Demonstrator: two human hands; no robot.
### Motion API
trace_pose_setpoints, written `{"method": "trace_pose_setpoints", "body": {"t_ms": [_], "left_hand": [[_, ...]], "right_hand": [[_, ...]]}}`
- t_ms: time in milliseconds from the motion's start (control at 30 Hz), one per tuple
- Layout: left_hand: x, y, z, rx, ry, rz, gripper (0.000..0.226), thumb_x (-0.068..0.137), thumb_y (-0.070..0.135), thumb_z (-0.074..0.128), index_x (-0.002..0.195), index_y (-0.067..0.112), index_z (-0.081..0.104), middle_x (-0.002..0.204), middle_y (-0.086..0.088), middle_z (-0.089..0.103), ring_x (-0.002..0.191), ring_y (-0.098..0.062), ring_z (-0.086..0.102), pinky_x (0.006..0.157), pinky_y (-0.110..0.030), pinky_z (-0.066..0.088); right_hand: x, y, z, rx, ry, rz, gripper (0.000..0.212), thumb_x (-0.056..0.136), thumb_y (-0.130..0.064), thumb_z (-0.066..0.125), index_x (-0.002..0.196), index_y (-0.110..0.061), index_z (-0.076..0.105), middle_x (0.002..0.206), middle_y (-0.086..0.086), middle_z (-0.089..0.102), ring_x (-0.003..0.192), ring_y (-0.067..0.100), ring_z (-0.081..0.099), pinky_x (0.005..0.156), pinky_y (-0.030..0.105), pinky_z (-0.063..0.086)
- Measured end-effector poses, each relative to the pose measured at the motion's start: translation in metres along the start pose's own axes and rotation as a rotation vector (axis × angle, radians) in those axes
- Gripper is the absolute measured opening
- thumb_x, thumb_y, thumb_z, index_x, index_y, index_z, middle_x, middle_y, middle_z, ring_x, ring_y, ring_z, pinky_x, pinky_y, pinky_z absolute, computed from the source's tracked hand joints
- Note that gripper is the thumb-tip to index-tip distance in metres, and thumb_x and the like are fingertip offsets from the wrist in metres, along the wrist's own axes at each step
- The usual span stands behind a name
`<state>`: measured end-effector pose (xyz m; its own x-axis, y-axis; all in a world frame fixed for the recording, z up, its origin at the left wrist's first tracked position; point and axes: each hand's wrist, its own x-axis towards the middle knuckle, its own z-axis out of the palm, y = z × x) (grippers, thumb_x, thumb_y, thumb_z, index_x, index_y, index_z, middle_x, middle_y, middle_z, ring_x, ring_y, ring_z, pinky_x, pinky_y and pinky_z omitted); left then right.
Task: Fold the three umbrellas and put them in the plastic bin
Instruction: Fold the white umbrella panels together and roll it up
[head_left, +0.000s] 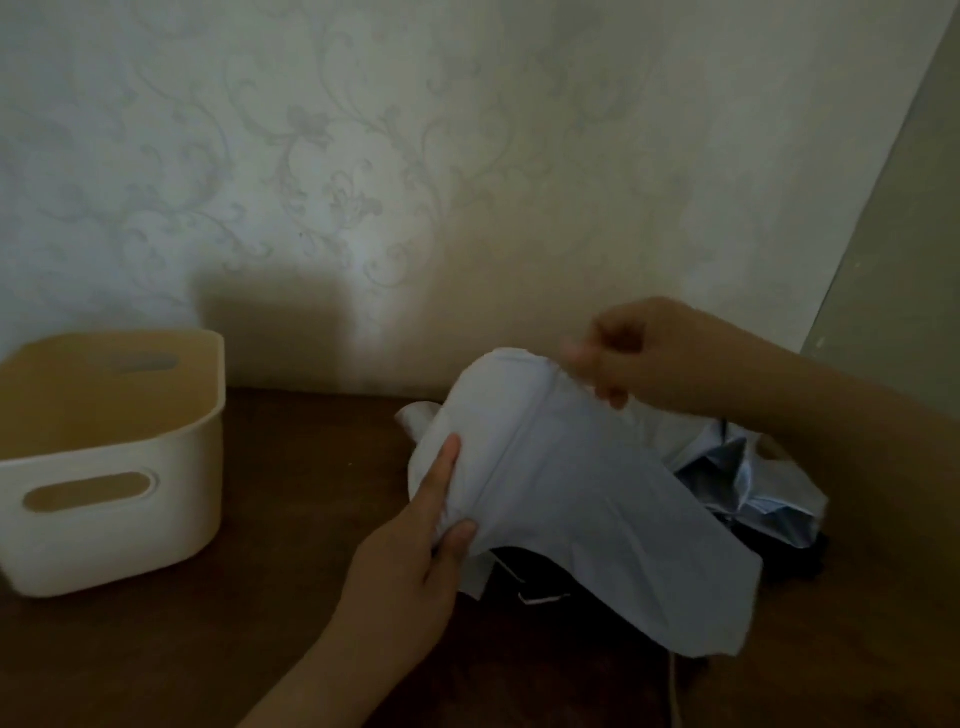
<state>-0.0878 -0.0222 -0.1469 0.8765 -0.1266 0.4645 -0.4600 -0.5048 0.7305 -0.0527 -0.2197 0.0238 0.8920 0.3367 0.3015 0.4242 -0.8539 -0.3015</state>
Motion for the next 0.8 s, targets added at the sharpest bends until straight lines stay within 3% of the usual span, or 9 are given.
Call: {"method": "trace_pose_setpoints", "body": {"t_ms": [67,167,233,300,400,467,567,700,800], "left_hand": [[0.0,0.003,-0.001,-0.072,0.025,-0.021,0.066,0.095,0.032,0.046,0.128,0.061,-0.002,0.098,0.027,0.045,0.073,0.009,0.054,0.066,-0.003,0.042],[0.002,0.001,0.0,-0.232,0.061,-0.062,0.062,0.093,0.031,0.048,0.128,0.062,0.006,0.119,0.038,0.03,0.088,0.028,0.04,0.071,0.006,0.034],[0.006,-0.003,-0.002,-0.336,0.097,-0.097,0.06,0.09,0.036,0.05,0.126,0.066,0.012,0.144,0.03,0.024,0.125,0.009,0.036,0.087,-0.009,0.041],[0.01,-0.007,-0.007,-0.446,0.14,-0.162,0.058,0.09,0.034,0.052,0.127,0.066,0.019,0.149,0.023,0.026,0.127,-0.011,0.043,0.081,-0.025,0.051],[0.013,-0.01,-0.011,-0.528,0.171,-0.189,0.058,0.09,0.033,0.054,0.124,0.068,0.022,0.145,0.02,0.032,0.123,-0.012,0.046,0.087,-0.036,0.052],[0.012,-0.01,-0.012,-0.482,0.186,-0.164,0.059,0.091,0.031,0.054,0.121,0.069,0.02,0.147,0.02,0.028,0.124,-0.009,0.044,0.093,-0.038,0.049],[0.012,-0.01,-0.011,-0.434,0.214,-0.147,0.06,0.091,0.032,0.053,0.121,0.069,0.018,0.15,0.02,0.024,0.132,-0.011,0.035,0.102,-0.04,0.043],[0.012,-0.007,-0.014,-0.561,0.184,-0.202,0.058,0.092,0.027,0.053,0.113,0.074,0.025,0.146,0.016,0.033,0.116,-0.016,0.051,0.075,-0.029,0.053],[0.011,-0.006,-0.012,-0.595,0.175,-0.213,0.056,0.09,0.031,0.055,0.107,0.076,0.027,0.144,0.013,0.035,0.113,-0.021,0.054,0.069,-0.027,0.054]], "right_hand": [[-0.012,0.009,0.006,-0.118,-0.158,0.003,0.028,0.086,-0.048,0.058,0.068,-0.027,0.061,0.057,-0.02,0.061,0.053,-0.005,0.054,0.059,0.016,0.042],[-0.026,0.018,0.009,-0.024,-0.278,-0.004,0.007,0.086,-0.045,0.059,0.081,-0.043,0.063,0.066,-0.036,0.061,0.064,-0.011,0.06,0.062,0.011,0.046],[-0.034,0.025,0.005,0.053,-0.352,0.044,0.004,0.086,-0.041,0.059,0.083,-0.042,0.061,0.069,-0.045,0.057,0.069,-0.016,0.059,0.06,0.007,0.046],[-0.042,0.034,0.0,0.16,-0.407,0.099,0.01,0.081,-0.042,0.063,0.087,-0.034,0.064,0.085,-0.044,0.06,0.079,-0.015,0.06,0.067,0.006,0.046],[-0.047,0.052,-0.001,0.229,-0.212,0.195,0.038,0.064,-0.05,0.068,0.095,-0.029,0.07,0.11,-0.028,0.059,0.091,-0.006,0.057,0.072,0.009,0.045],[-0.047,0.059,0.002,0.395,-0.097,0.309,0.031,0.068,-0.041,0.071,0.089,-0.018,0.071,0.085,-0.012,0.071,0.073,0.002,0.065,0.058,0.013,0.048],[-0.05,0.052,0.01,0.552,-0.063,0.36,0.024,0.081,-0.038,0.062,0.076,-0.016,0.068,0.057,-0.009,0.066,0.047,0.003,0.06,0.044,0.014,0.044],[-0.049,0.048,0.013,0.725,0.23,0.246,0.018,0.079,-0.021,0.065,0.066,-0.01,0.059,0.049,-0.004,0.059,0.04,0.006,0.053,0.038,0.017,0.042],[-0.046,0.051,0.015,0.706,0.305,0.262,0.013,0.08,-0.011,0.07,0.081,-0.016,0.058,0.065,0.0,0.066,0.058,0.016,0.06,0.046,0.025,0.049]]}}
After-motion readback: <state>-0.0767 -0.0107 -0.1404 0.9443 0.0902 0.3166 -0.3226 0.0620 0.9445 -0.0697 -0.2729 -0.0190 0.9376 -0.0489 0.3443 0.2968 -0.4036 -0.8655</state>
